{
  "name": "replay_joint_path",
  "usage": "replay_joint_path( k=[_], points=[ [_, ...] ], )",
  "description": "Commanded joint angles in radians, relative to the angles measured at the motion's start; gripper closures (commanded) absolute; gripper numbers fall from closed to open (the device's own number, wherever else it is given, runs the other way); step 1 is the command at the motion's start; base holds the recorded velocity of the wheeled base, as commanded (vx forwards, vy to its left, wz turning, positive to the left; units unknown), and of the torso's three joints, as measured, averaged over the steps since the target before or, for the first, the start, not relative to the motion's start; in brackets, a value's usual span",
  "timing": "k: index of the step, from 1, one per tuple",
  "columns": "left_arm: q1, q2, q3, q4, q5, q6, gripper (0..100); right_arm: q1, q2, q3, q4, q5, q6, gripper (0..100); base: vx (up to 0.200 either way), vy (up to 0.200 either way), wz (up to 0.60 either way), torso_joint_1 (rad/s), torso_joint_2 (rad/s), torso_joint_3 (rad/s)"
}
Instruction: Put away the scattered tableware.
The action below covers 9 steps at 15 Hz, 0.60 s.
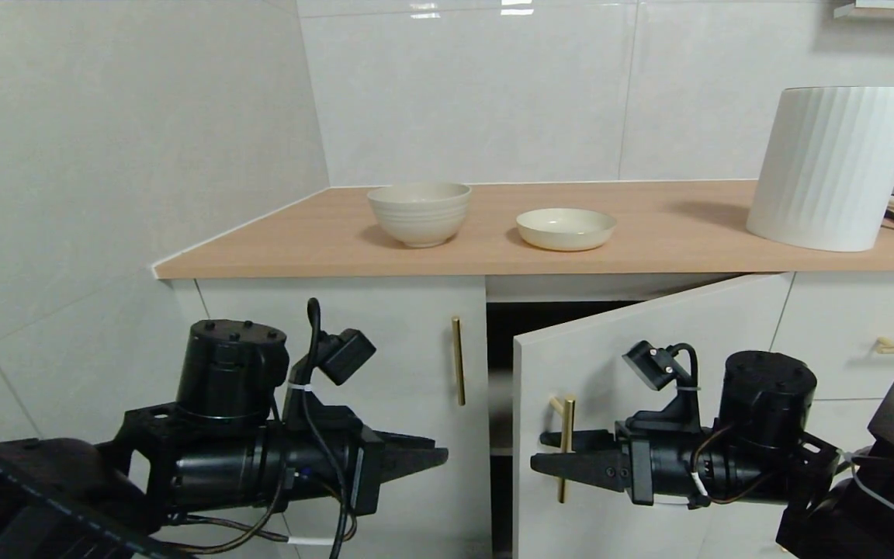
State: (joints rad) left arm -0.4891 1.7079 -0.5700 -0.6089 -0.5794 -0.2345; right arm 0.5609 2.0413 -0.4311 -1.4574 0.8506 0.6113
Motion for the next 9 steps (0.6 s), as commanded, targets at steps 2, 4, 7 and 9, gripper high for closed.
replay_joint_path(
  k=[2,4,7,9],
  points=[
    [-0.019,0.19,-0.033,-0.222,0.013,-0.131,100,-0.001,0.02,-0.002,-0.004,-0.001,0.001,0,0.0,0.0,0.0,0.0,0.0,0.0],
    [-0.022,0.268,-0.06,-0.338,0.012,-0.198,100,-0.001,0.022,0.002,-0.032,-0.002,0.002,0,0.0,0.0,0.0,0.0,0.0,0.0],
    [-0.04,0.441,-0.122,-0.545,0.015,-0.2,100,-0.001,0.019,0.008,-0.04,-0.002,0.001,0,0.0,0.0,0.0,0.0,0.0,0.0],
    [-0.101,0.495,-0.134,-0.635,0.027,-0.2,100,-0.001,0.022,0.011,-0.04,-0.002,0.001,0,0.0,0.0,0.0,0.0,0.0,0.0]
  ],
)
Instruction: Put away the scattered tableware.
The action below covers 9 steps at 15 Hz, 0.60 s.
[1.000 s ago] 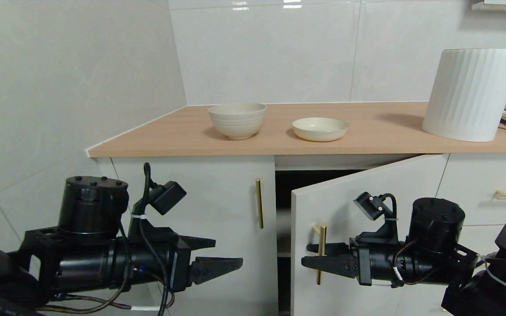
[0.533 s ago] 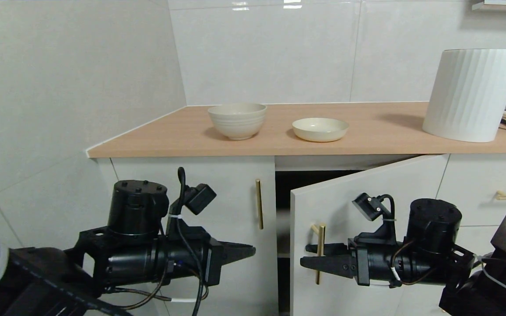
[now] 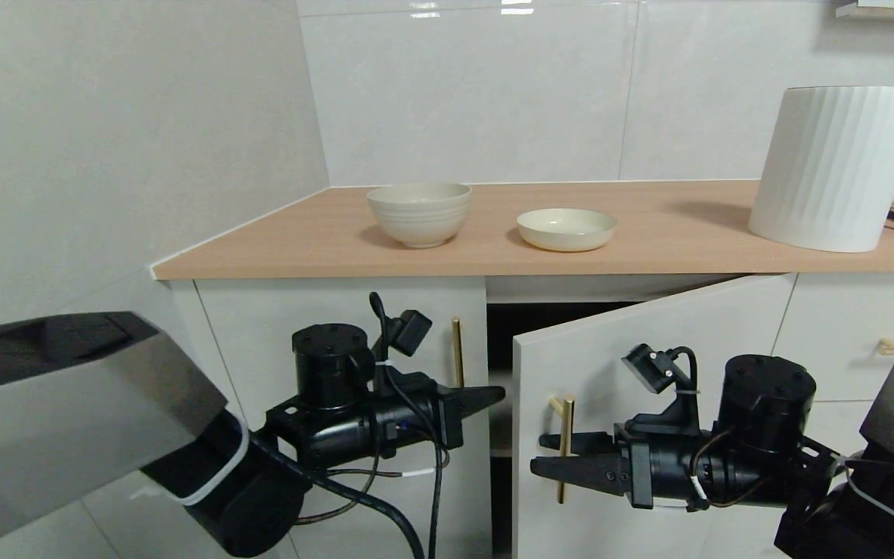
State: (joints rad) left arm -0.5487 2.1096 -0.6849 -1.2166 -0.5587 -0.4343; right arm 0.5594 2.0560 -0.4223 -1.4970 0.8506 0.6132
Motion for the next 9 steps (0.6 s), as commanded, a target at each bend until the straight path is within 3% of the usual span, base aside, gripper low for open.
replay_joint_path(
  k=[1,6,9],
  points=[
    [-0.063,0.118,-0.042,-0.054,0.017,0.002,100,0.001,0.007,0.002,-0.002,-0.002,-0.001,0,0.0,0.0,0.0,0.0,0.0,0.0],
    [-0.099,0.196,-0.048,-0.248,0.04,0.002,100,-0.029,0.032,0.008,-0.005,-0.039,-0.084,0,0.0,0.0,0.0,0.0,0.0,0.0],
    [-0.108,0.191,-0.045,-0.262,0.04,0.002,100,-0.05,0.021,0.013,-0.005,-0.09,-0.115,0,0.0,0.0,0.0,0.0,0.0,0.0]
  ],
)
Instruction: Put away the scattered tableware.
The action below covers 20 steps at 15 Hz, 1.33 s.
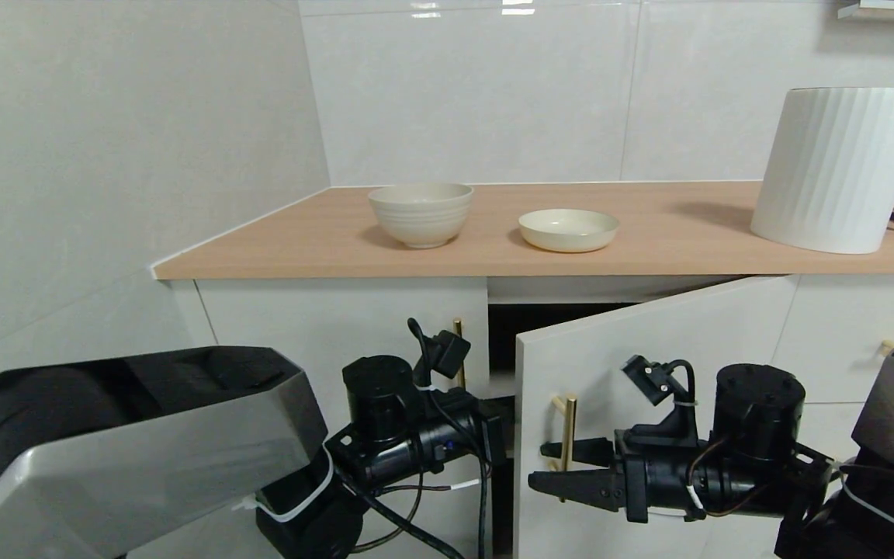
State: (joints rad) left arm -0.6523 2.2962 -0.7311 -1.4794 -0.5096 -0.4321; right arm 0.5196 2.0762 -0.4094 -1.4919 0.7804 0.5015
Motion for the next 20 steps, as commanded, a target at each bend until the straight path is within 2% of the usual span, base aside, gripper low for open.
replay_joint_path(
  k=[1,5,6,8,9,10,12,14,16,20],
  points=[
    [-0.012,0.008,-0.001,0.001,-0.009,0.0,100,-0.052,-0.011,0.001,-0.01,-0.02,-0.031,0,0.0,0.0,0.0,0.0,0.0,0.0],
    [-0.013,0.009,-0.004,0.001,-0.009,0.0,100,-0.116,-0.054,0.011,-0.01,-0.02,-0.044,0,0.0,0.0,0.0,0.0,0.0,0.0],
    [-0.013,0.008,-0.004,0.001,-0.009,0.0,100,-0.122,-0.09,0.049,-0.01,-0.02,-0.057,0,0.0,0.0,0.0,0.0,0.0,0.0],
    [-0.013,0.008,-0.004,0.001,-0.009,0.001,100,-0.128,-0.125,0.141,-0.01,-0.027,-0.164,0,0.0,0.0,0.0,0.0,0.0,0.0],
    [-0.013,0.006,-0.004,0.001,-0.009,0.001,100,-0.128,-0.142,0.187,-0.01,-0.053,-0.213,0,0.0,0.0,0.0,0.0,0.0,0.0],
    [-0.013,0.005,-0.001,0.002,-0.009,0.001,100,-0.127,-0.171,0.248,-0.01,-0.141,-0.262,0,0.0,0.0,0.0,0.0,0.0,0.0],
    [-0.013,0.005,0.002,0.002,-0.009,0.0,100,-0.112,-0.269,0.342,-0.01,-0.244,-0.274,0,0.0,0.0,0.0,0.0,0.0,0.0],
    [-0.016,0.002,0.002,0.004,-0.009,0.0,100,-0.108,-0.366,0.409,0.001,-0.217,-0.271,0,0.0,0.0,0.0,0.0,0.0,0.0],
    [-0.021,0.002,0.01,0.004,-0.009,0.0,100,-0.107,-0.423,0.409,0.059,-0.193,-0.268,0,0.0,0.0,0.0,0.0,0.0,0.0],
    [-0.029,-0.015,0.012,0.021,-0.009,0.0,100,-0.092,-0.406,0.408,0.071,-0.185,-0.268,0,-0.05,0.0,0.0,-0.001,0.0,-0.003]
  ],
)
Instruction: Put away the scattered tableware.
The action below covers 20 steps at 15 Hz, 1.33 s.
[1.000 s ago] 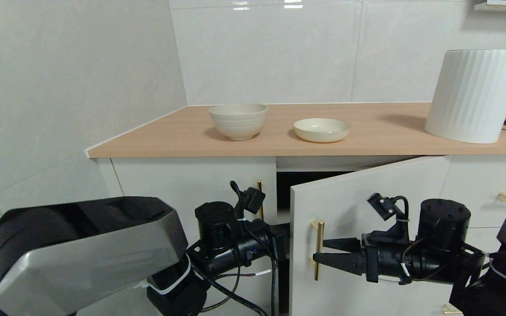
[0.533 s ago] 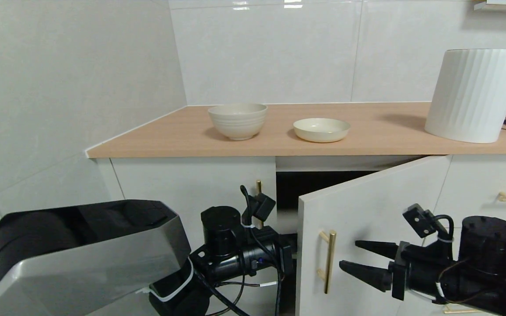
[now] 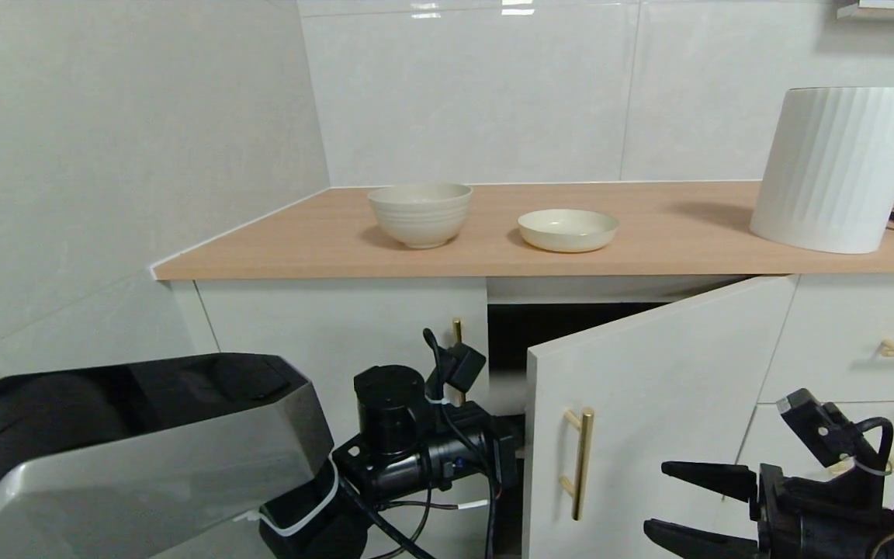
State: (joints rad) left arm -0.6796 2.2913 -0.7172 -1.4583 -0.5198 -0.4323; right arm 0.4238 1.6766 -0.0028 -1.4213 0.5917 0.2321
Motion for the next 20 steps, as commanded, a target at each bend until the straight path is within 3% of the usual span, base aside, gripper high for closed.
replay_joint_path(
  k=[1,4,9,11,15,20],
  points=[
    [-0.008,-0.012,-0.011,0.018,0.001,0.0,100,0.012,-0.006,0.001,0.001,0.003,0.001,0,-0.2,0.0,0.0,-0.002,0.0,0.002],
    [-0.009,-0.009,-0.06,0.075,0.001,0.0,100,0.019,-0.009,0.003,0.001,0.003,0.0,0,-0.2,0.0,0.0,0.001,0.0,0.005],
    [-0.012,-0.009,-0.145,0.18,0.001,-0.002,100,0.041,-0.008,0.003,0.001,0.003,0.0,0,0.0,0.0,0.0,0.0,0.0,0.0],
    [-0.017,-0.01,-0.153,0.188,0.0,-0.002,100,0.041,-0.006,0.003,0.001,0.003,0.0,0,0.0,0.0,0.0,0.0,0.0,0.0],
    [-0.017,-0.009,-0.163,0.202,0.001,-0.003,100,0.041,-0.006,0.003,0.001,0.003,0.0,0,-0.2,0.0,0.0,0.008,0.0,0.001],
    [-0.017,0.008,-0.269,0.331,0.001,-0.002,100,0.062,-0.001,0.003,0.004,0.002,0.0,0,0.0,0.0,0.0,0.0,0.0,0.0]
  ],
)
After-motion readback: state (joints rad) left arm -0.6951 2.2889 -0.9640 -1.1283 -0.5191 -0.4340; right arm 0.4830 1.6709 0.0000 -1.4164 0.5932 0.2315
